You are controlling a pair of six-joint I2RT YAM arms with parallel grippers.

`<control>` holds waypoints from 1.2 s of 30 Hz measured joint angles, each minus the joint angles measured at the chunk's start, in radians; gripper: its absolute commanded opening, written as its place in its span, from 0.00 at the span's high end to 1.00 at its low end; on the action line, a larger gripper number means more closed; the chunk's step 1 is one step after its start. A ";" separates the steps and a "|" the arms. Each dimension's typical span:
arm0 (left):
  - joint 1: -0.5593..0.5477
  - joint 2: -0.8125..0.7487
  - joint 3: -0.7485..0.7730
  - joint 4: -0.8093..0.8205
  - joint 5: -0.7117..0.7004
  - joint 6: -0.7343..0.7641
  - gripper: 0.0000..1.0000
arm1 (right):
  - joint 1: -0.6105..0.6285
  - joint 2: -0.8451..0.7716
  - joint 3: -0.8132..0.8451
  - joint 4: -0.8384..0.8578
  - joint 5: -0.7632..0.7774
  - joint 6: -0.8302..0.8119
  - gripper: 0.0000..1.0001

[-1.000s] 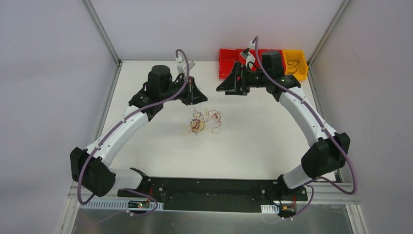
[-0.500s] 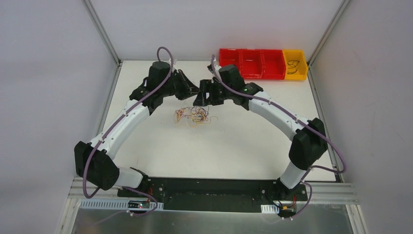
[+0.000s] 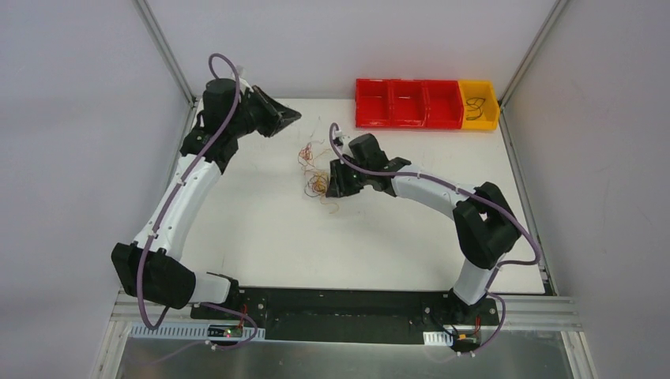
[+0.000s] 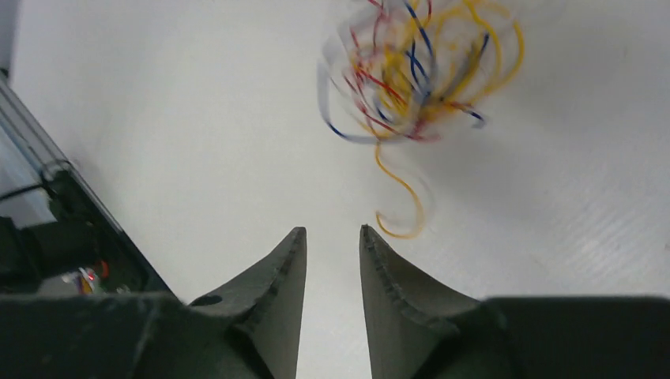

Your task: Untangle the cables

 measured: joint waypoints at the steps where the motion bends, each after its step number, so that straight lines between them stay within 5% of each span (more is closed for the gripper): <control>1: 0.019 -0.004 0.031 0.001 0.002 0.006 1.00 | -0.002 0.001 -0.031 -0.006 -0.002 -0.009 0.67; 5: 0.045 -0.017 0.138 0.006 0.010 0.027 1.00 | -0.028 0.029 -0.105 -0.060 -0.019 -0.042 0.82; 7: 0.045 -0.017 0.195 0.012 0.026 0.041 1.00 | -0.060 0.057 -0.104 -0.084 -0.034 -0.050 0.83; 11: 0.045 -0.016 0.287 0.014 0.065 0.075 1.00 | -0.124 0.082 -0.098 -0.143 -0.069 -0.064 0.68; 20: 0.036 -0.001 0.312 0.025 0.240 0.178 1.00 | -0.190 -0.031 -0.009 -0.305 -0.225 -0.195 0.08; 28: 0.002 0.090 0.239 -0.008 0.526 0.303 1.00 | -0.312 -0.202 0.317 -0.568 -0.360 -0.326 0.01; 36: -0.039 0.117 0.212 -0.056 0.576 0.370 1.00 | -0.288 -0.302 0.359 -0.694 -0.489 -0.334 0.03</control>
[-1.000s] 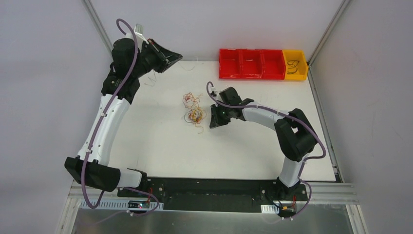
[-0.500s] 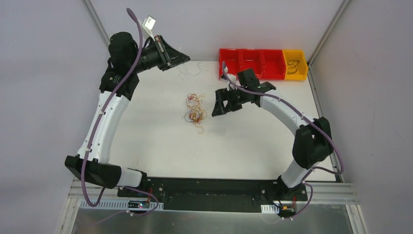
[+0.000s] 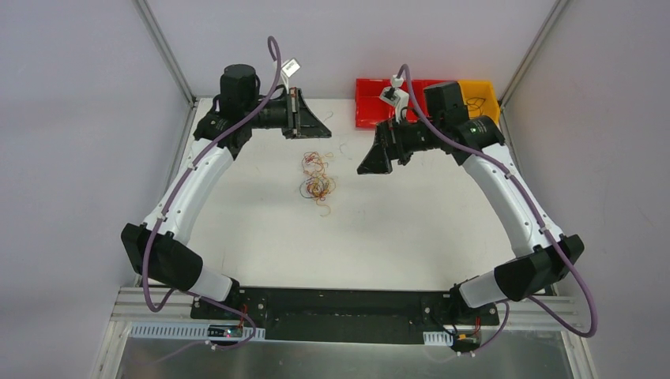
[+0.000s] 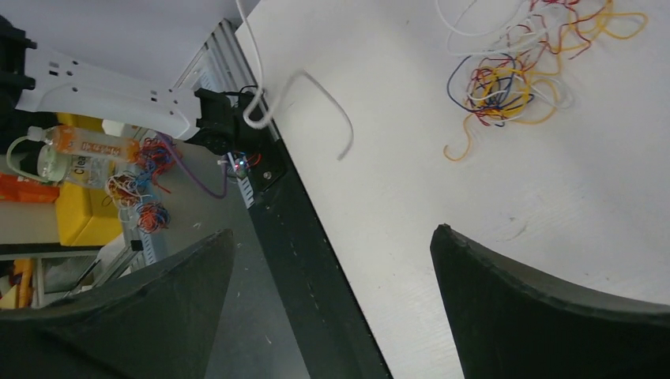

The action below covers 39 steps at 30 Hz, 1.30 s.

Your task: Untangle the cables

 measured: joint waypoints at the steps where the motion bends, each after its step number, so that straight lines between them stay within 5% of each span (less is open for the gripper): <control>1: -0.013 0.000 0.000 0.000 0.000 0.002 1.00 | 0.012 0.000 0.006 -0.001 -0.009 0.011 0.04; 10: -0.100 0.000 -0.014 -0.005 0.000 0.006 1.00 | 0.121 0.059 0.066 0.027 -0.011 0.060 0.21; 17: -0.101 0.001 -0.014 -0.005 -0.004 0.009 1.00 | 0.163 0.080 0.032 0.029 -0.031 0.064 1.00; 21: -0.100 0.001 -0.016 -0.005 -0.021 0.023 1.00 | 0.146 0.080 0.030 0.029 -0.039 0.068 1.00; 22: -0.099 0.001 -0.021 -0.006 -0.025 0.026 0.93 | 0.135 0.080 0.030 0.030 -0.042 0.069 1.00; 26: -0.089 0.000 -0.048 -0.013 -0.041 0.043 0.15 | 0.058 0.078 0.030 0.032 -0.051 0.081 1.00; 27: -0.083 -0.001 -0.055 -0.021 -0.047 0.049 0.04 | 0.027 0.076 0.030 0.034 -0.055 0.087 1.00; 39: 0.036 -0.092 -0.123 -0.058 -0.087 0.100 0.01 | -0.357 0.050 0.053 0.125 -0.027 0.175 1.00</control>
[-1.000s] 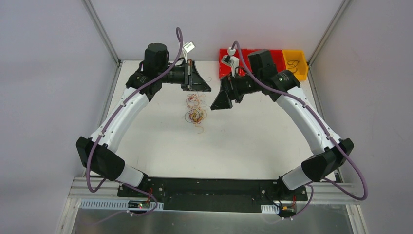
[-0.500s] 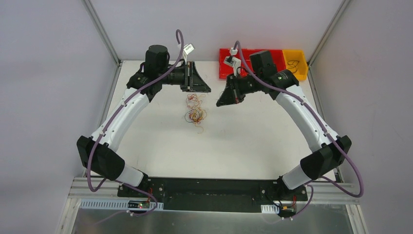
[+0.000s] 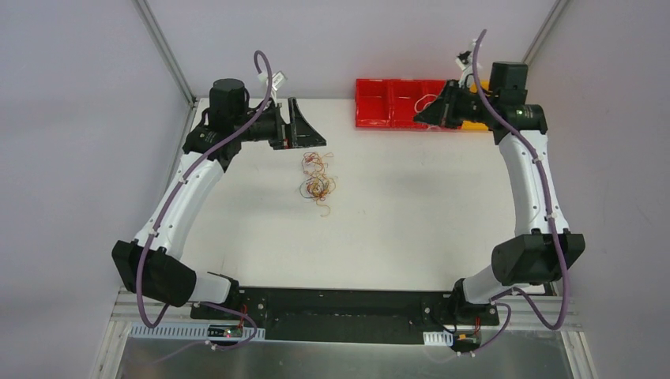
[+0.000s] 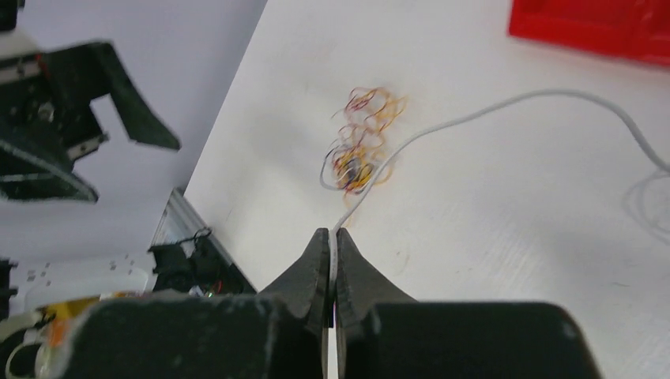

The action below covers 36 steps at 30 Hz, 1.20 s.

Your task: Untangle the cables

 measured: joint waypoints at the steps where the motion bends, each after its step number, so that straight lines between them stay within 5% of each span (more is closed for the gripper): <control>1: 0.000 -0.011 -0.006 0.000 -0.002 0.006 0.01 | -0.029 0.012 0.019 0.007 0.015 0.002 1.00; 14: 0.000 -0.031 -0.087 -0.005 -0.018 0.097 0.01 | -0.224 0.498 0.515 0.143 0.156 0.029 1.00; 29: 0.016 0.009 -0.122 -0.018 -0.040 0.139 0.01 | -0.224 0.831 0.640 0.358 0.253 0.090 0.99; 33: 0.029 0.039 -0.131 -0.036 -0.059 0.140 0.01 | -0.224 0.871 0.639 0.351 0.254 0.096 0.38; 36: 0.034 0.051 -0.131 -0.060 -0.087 0.147 0.01 | -0.222 0.868 0.626 0.321 0.260 0.080 0.19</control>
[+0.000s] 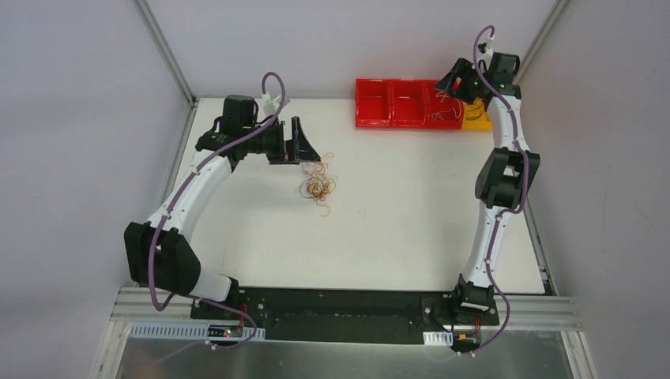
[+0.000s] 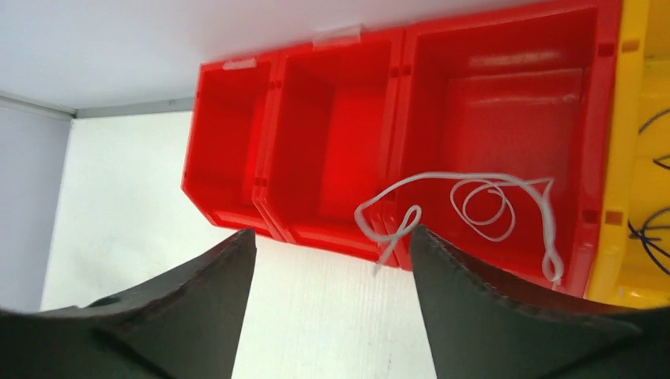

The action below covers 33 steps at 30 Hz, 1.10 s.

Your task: Untangle the cables

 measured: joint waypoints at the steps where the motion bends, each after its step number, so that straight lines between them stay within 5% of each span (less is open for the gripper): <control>1: 0.000 0.003 0.000 -0.009 -0.013 0.008 0.01 | 0.000 -0.005 -0.006 -0.015 0.004 -0.012 0.14; 6: 0.014 0.038 0.035 -0.093 -0.095 0.059 0.01 | 0.004 -0.104 -0.104 -0.155 0.026 -0.093 0.08; 13: 0.027 0.135 0.082 -0.203 -0.200 0.225 0.02 | 0.047 -0.375 -0.334 -0.341 0.077 -0.217 0.12; 20: 0.024 0.333 0.127 -0.269 -0.257 0.367 0.33 | 0.168 -0.548 -0.593 -0.394 -0.013 -0.189 0.15; 33: 0.018 0.672 0.369 -0.250 -0.233 0.351 0.41 | 0.592 -0.373 -0.707 -0.097 -0.030 0.055 0.19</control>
